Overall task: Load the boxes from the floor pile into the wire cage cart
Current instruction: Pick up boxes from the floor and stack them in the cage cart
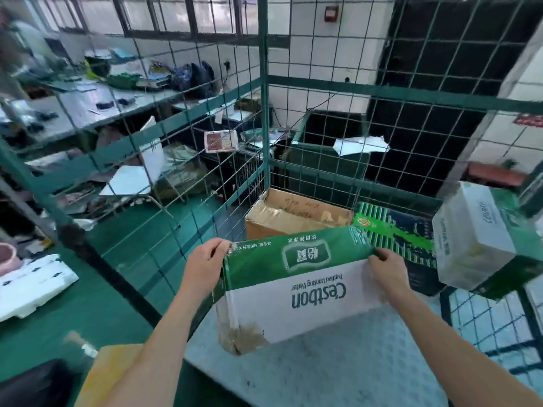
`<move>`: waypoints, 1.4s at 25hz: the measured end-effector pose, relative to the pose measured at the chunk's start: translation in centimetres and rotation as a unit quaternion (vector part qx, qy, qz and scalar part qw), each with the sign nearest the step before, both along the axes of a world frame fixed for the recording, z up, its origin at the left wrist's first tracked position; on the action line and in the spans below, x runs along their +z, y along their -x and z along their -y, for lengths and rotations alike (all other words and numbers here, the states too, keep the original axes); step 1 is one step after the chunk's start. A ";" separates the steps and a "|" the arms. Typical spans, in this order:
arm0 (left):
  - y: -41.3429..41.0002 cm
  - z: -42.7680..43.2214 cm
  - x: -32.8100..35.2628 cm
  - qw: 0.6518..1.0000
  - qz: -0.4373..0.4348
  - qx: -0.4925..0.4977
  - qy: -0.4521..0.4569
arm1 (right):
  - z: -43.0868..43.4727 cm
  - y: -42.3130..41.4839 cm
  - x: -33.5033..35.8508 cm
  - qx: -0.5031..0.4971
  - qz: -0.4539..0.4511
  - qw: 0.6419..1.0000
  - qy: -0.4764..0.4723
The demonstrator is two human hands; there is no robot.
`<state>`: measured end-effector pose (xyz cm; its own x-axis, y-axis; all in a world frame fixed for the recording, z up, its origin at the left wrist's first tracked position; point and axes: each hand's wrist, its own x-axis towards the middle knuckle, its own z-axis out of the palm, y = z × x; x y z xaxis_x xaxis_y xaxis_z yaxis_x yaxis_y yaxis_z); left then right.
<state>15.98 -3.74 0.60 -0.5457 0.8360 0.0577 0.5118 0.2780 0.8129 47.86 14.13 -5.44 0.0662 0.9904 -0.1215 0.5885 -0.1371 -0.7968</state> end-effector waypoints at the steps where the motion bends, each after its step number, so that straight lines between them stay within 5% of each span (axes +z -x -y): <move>1: 0.7 -2.2 0.1 1.000 -0.005 0.004 0.007 | -2.5 0.6 0.1 0.006 -0.009 1.000 0.006; 11: 3.5 -15.9 1.8 0.998 -0.014 0.053 -0.032 | -15.9 2.4 -1.1 -0.042 -0.058 0.996 0.050; 20: 0.2 -25.9 -0.7 0.989 0.060 0.127 -0.053 | -14.1 9.8 -2.5 0.103 -0.303 0.919 0.231; 25: 0.1 -29.0 -3.6 0.980 0.132 0.144 -0.027 | -15.1 12.4 -3.7 0.103 -0.319 0.922 0.193; 31: 6.7 -32.3 -7.4 0.991 0.064 0.057 0.107 | -18.9 17.2 -7.4 0.047 -0.288 0.939 0.182; 35: 12.7 -35.0 -10.7 0.973 0.169 0.079 0.135 | -21.3 23.0 -9.2 0.069 -0.257 0.949 0.172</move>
<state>3.25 31.21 -10.05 -0.6183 0.6997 -0.3579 0.1619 0.5590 0.8132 24.85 35.46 -14.61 -0.2169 0.8812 -0.4200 0.1659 -0.3907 -0.9054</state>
